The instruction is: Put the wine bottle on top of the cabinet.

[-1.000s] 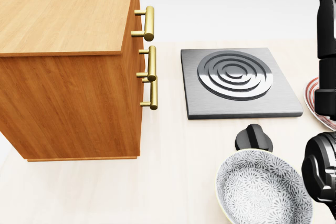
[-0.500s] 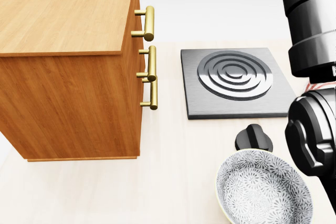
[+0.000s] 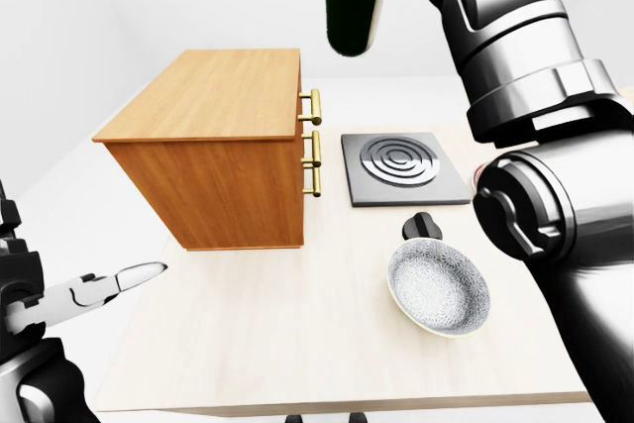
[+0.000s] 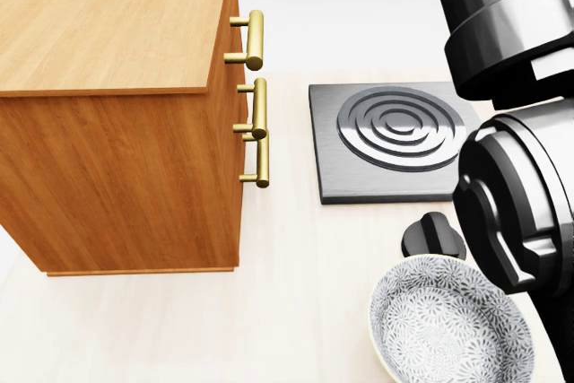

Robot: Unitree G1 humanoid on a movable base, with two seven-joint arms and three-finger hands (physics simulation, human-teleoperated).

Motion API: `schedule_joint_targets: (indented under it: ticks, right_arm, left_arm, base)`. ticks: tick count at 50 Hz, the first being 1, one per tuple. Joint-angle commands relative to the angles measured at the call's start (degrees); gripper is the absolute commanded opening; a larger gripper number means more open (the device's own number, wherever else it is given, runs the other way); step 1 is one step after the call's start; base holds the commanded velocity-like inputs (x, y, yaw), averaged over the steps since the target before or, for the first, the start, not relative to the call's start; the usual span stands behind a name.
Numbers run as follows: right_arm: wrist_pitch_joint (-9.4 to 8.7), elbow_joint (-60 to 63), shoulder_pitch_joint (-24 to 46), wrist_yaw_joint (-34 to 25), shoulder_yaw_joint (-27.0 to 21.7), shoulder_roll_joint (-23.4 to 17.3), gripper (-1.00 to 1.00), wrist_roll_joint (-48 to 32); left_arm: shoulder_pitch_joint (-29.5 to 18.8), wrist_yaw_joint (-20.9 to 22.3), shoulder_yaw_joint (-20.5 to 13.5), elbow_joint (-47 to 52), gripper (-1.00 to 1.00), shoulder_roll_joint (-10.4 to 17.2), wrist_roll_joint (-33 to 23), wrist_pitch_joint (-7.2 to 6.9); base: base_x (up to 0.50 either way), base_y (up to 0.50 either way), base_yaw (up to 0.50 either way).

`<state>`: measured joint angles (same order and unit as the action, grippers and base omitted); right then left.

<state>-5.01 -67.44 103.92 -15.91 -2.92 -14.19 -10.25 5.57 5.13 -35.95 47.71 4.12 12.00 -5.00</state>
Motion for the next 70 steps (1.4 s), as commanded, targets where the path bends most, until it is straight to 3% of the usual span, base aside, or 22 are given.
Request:
schedule_joint_targets:
  ticks: [1, 28, 46, 60, 70]
  right_arm:
    - [0.01, -2.0, 3.6, -3.2, -1.3, 2.3, -0.98, -1.7]
    - [0.01, -3.9, 8.5, -6.4, -2.0, 6.7, -0.99, -1.1]
    - [0.01, -4.7, 9.0, -7.6, -5.7, 8.1, -0.99, 6.5]
    - [0.01, -5.8, 8.8, -5.0, -6.5, 7.2, -0.98, 12.3]
    - [0.01, -6.4, 7.6, 1.0, -7.5, 7.7, -0.98, 14.2]
  left_arm:
    - [0.0, 0.0, -0.1, 0.1, 1.0, 0.1, 0.1, 0.0]
    - [0.1, 0.0, 0.8, -0.8, 1.0, -0.2, -0.5, 0.0]
    - [0.0, -0.1, 0.3, -0.1, 1.0, 0.0, -0.1, 0.0]
    - [-0.2, -0.1, -0.9, 0.7, 1.0, 0.3, 0.9, 0.0]
    - [-0.3, -0.3, -0.6, 0.6, 1.0, 0.4, 0.7, 0.0]
  base:
    - [0.0, 0.0, 0.0]
    - [0.0, 0.0, 0.0]
    - [0.0, 0.0, 0.0]
    - [0.0, 0.0, 0.0]
    - [0.0, 0.0, 0.0]
